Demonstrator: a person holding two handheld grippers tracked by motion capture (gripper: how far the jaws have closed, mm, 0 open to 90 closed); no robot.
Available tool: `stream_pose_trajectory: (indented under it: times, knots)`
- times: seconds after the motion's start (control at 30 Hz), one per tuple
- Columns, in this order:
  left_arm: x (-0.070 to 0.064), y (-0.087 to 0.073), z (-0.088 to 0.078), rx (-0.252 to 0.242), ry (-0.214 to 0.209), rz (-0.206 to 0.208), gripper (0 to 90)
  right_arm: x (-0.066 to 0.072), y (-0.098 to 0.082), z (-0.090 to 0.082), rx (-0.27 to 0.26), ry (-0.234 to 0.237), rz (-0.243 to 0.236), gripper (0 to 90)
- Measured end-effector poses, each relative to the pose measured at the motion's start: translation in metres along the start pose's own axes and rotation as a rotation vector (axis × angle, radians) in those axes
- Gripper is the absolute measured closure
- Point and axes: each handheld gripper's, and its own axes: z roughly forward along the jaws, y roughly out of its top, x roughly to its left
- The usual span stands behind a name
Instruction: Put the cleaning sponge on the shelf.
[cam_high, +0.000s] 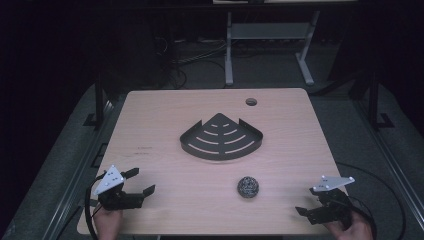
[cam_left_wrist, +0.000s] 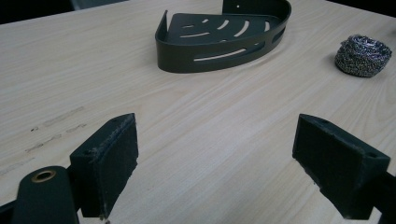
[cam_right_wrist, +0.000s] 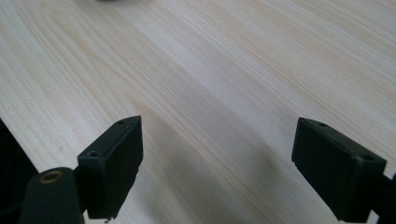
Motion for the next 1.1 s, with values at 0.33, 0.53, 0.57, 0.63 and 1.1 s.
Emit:
stream_pose_trajectory:
  times: [0.33,0.53,0.57,0.63,1.1]
  knots:
    - [-0.001,0.001,0.004,0.006,-0.009,0.008,13.7,0.006,0.002,0.006,0.029,0.014,-0.022,16.0]
    - [-0.001,0.001,0.004,0.008,-0.011,0.006,13.7,0.010,0.008,0.008,0.032,0.018,-0.031,16.0]
    - [-0.001,0.001,0.003,0.007,-0.010,0.010,13.7,0.012,0.010,0.009,0.032,0.019,-0.038,16.0]
    - [-0.001,0.001,0.003,0.008,-0.010,0.009,13.7,0.014,0.013,0.011,0.039,0.023,-0.048,16.0]
    - [-0.002,0.000,0.002,0.004,-0.006,0.005,13.7,0.027,0.029,0.013,0.036,0.059,-0.101,16.0]
